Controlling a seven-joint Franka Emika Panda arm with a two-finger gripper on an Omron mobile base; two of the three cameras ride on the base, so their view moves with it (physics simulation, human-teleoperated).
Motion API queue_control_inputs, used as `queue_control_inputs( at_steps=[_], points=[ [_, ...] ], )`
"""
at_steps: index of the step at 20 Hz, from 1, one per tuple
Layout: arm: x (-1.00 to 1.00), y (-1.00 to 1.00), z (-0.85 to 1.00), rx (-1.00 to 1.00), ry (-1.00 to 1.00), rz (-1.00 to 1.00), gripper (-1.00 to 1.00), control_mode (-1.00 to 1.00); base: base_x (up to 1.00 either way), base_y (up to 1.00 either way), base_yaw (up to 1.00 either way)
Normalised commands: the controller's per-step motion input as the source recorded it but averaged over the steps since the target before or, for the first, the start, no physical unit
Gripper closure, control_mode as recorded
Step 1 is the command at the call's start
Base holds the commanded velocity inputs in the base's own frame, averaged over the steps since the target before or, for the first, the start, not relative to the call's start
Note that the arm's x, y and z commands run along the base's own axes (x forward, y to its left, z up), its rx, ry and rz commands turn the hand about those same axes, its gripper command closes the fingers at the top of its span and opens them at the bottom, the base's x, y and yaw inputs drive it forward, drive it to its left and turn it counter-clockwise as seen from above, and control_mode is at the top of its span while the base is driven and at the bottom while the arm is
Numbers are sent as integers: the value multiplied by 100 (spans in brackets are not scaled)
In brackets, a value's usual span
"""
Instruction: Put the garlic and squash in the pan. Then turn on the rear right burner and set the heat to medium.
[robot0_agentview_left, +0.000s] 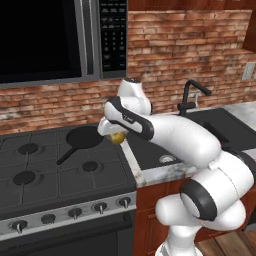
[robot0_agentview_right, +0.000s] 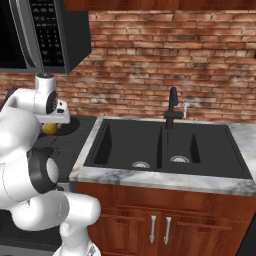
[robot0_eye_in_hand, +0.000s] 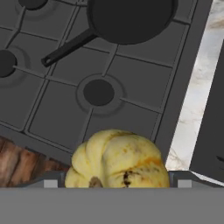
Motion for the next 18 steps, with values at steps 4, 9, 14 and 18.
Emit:
queue_control_inputs(
  at_steps=[4, 9, 14, 18],
  points=[
    [36, 19, -3, 0, 0, 0, 100, -100, 0, 0, 0],
    [7, 4, -23, 0, 0, 0, 100, -100, 0, 0, 0],
    [16, 0, -30, 0, 0, 0, 100, -100, 0, 0, 0],
    [37, 4, -24, 0, 0, 0, 100, -100, 0, 0, 0]
  ],
)
